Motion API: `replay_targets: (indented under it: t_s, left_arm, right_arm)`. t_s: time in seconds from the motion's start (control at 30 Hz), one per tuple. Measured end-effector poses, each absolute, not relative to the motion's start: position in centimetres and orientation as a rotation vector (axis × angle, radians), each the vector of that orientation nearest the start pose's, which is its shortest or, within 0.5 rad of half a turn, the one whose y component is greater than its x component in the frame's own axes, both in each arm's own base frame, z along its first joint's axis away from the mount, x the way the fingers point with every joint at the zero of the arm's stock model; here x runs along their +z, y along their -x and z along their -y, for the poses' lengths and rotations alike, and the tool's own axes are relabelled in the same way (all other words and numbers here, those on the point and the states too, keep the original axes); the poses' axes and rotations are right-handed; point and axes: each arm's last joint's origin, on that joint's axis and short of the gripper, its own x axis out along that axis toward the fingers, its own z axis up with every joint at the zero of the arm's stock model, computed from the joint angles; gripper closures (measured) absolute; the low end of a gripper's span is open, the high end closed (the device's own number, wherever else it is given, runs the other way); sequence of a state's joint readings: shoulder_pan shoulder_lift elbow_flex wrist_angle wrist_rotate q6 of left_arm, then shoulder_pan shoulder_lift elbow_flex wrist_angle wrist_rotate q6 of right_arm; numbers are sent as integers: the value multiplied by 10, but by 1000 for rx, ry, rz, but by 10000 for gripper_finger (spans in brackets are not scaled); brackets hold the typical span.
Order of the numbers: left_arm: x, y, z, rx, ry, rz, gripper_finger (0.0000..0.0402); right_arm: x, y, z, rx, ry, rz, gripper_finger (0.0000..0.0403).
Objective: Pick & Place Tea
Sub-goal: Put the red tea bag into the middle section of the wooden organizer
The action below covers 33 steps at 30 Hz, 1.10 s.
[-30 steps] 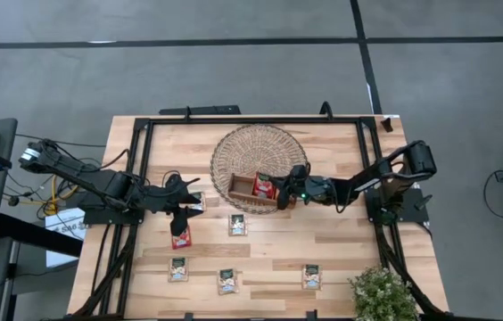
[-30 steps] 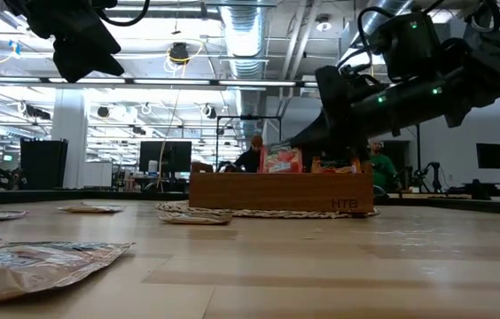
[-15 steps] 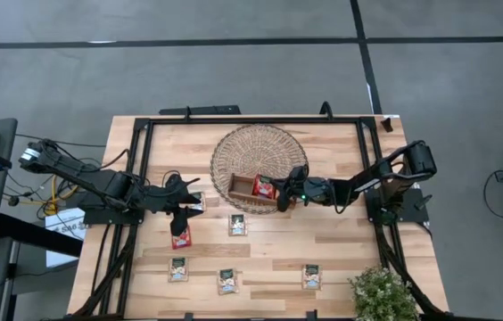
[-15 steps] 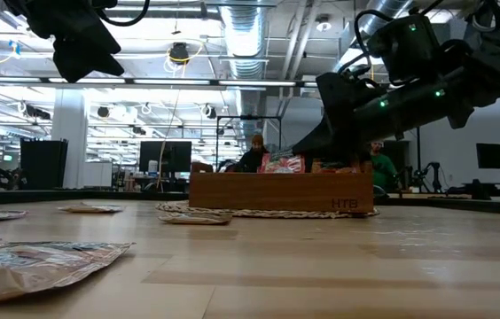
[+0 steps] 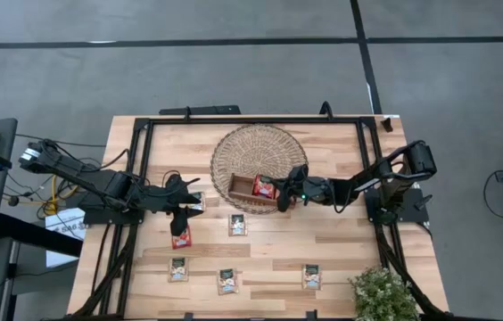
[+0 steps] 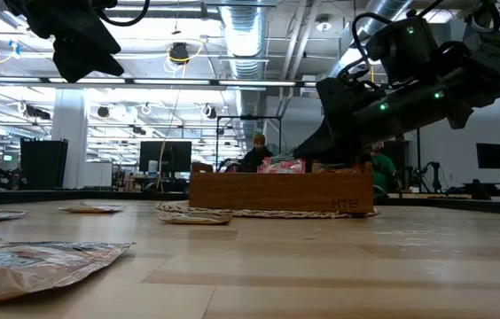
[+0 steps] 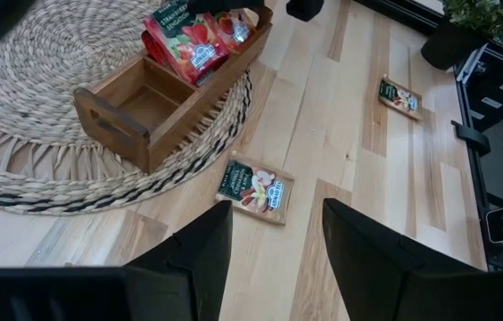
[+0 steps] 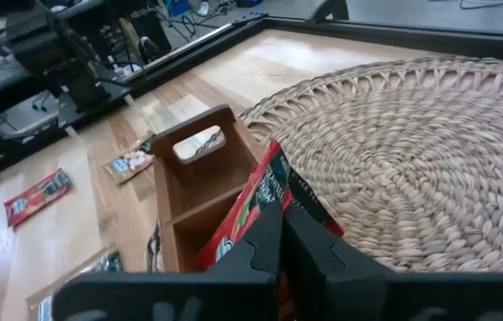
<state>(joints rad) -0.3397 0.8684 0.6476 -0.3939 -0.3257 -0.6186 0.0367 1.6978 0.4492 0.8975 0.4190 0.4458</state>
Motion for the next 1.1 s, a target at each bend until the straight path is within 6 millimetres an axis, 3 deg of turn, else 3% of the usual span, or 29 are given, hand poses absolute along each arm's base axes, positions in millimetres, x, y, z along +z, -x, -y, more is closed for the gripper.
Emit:
replay_targets:
  t_s: [0.73,1.1]
  left_arm:
    - [255,-172,51,164,400,-561,234]
    - [255,-172,51,164,400,-561,234]
  right_arm:
    - [123,-278,0,-404,-306,-241,402]
    - [137,-288,2,-394,-178,-281,355]
